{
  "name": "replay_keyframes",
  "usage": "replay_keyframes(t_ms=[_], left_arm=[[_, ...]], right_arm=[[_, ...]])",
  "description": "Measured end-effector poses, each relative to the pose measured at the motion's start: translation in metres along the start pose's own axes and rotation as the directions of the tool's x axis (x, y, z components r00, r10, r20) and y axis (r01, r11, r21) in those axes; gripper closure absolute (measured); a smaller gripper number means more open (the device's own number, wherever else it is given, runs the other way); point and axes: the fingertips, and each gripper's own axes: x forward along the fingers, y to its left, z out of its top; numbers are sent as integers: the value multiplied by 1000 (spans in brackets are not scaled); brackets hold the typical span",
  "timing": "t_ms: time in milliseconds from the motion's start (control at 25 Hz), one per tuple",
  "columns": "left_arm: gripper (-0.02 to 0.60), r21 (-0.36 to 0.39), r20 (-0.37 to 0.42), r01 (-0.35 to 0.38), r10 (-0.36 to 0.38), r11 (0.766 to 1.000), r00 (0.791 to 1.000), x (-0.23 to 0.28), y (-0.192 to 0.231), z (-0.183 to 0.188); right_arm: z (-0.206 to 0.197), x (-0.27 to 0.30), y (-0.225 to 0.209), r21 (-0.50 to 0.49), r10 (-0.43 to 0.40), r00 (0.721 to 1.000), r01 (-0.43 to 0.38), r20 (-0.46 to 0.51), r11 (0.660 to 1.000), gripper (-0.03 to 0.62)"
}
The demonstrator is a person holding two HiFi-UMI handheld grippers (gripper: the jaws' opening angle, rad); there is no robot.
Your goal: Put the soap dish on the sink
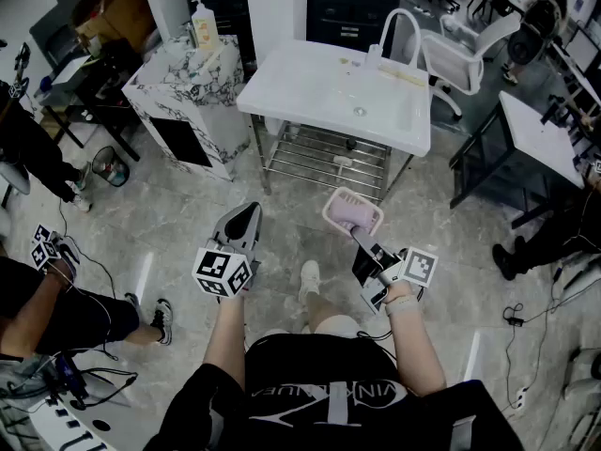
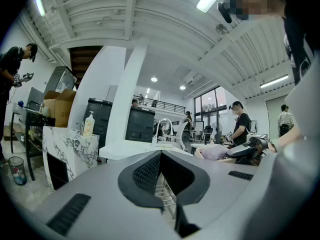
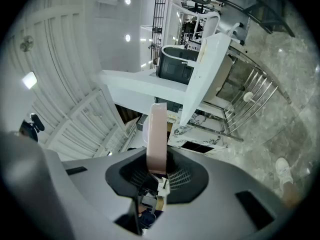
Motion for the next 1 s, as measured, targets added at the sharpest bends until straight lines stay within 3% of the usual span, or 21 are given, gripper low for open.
replay_keyframes(t_ms=[600, 1000], left_arm=[[568, -40, -29, -11, 9, 999, 1000, 116, 84, -16], [568, -34, -54, -25, 23, 999, 998, 187, 149, 11]], right_arm=[[77, 126, -45, -14, 11, 1000, -11, -11, 1000, 502], [135, 203, -60, 50, 24, 999, -26, 38, 998, 502]])
